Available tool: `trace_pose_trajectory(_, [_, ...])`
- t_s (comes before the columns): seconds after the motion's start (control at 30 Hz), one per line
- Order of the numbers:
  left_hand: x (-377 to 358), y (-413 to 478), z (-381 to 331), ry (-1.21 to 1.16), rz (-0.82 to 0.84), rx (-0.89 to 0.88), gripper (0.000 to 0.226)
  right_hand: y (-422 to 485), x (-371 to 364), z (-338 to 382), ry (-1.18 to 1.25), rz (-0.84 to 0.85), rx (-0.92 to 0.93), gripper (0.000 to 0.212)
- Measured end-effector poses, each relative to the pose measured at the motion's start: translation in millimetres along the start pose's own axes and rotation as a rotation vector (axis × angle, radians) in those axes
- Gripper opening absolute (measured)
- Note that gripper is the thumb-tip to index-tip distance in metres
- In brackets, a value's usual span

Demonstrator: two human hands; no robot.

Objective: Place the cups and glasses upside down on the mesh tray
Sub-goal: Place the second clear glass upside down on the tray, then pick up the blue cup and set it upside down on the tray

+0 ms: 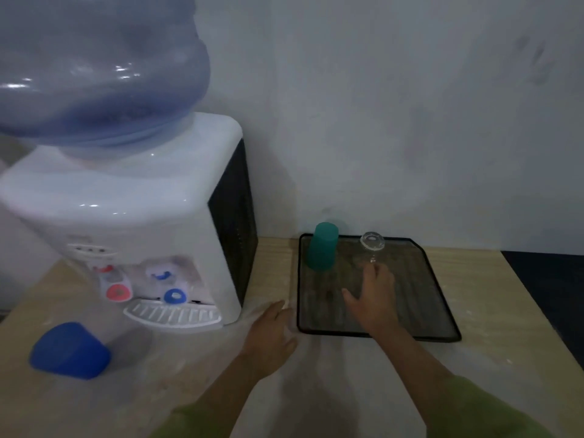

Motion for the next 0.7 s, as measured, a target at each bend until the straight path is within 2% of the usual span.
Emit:
trace_pose_trajectory(0.1, [30.1,-40.9,22.3,-0.034,-0.134,-0.055,0.055,-31.9,-3.5,39.9,-0.074,-0.024,0.072,0.055])
trace_pose_trajectory(0.2, [62.3,-83.3,41.8,-0.058,-0.253,-0.086,0.042,-65.0,-17.5,74.7,-0.006,0.047,0.122,0.051])
trace_pose_trajectory(0.3, [97.1,-119.0,65.6,-0.014,-0.396,-0.110,0.029,-97.2,-39.6,107.0,0.062,0.202,0.200,0.051])
trace_pose_trajectory(0.4, [135.1,-145.7,93.1,0.047,-0.526,-0.060,0.029,-130.7,-67.3,135.7,0.005,0.446,0.274,0.059])
trace_pose_trajectory(0.47, [161.0,-157.2,107.8,0.088,-0.590,-0.019,0.032,-149.5,-80.0,146.1,-0.056,0.578,0.292,0.065])
trace_pose_trajectory(0.57, [195.5,-162.9,129.0,0.213,-0.664,0.040,0.048,-168.5,-89.6,151.4,-0.117,0.643,0.291,0.063])
trace_pose_trajectory(0.7, [226.3,-161.9,166.4,0.264,-0.534,0.355,0.077,-182.6,-93.9,151.5,-0.144,0.620,0.254,0.057])
Point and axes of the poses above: each hand's wrist, its own y-axis towards the middle knuckle, its own x-axis out of the back of the hand, z = x × y, the point moved 5 cm from there along y, towards the middle knuckle, and after that the axes turned 14 degrees about -y, right-handed, at the moved point
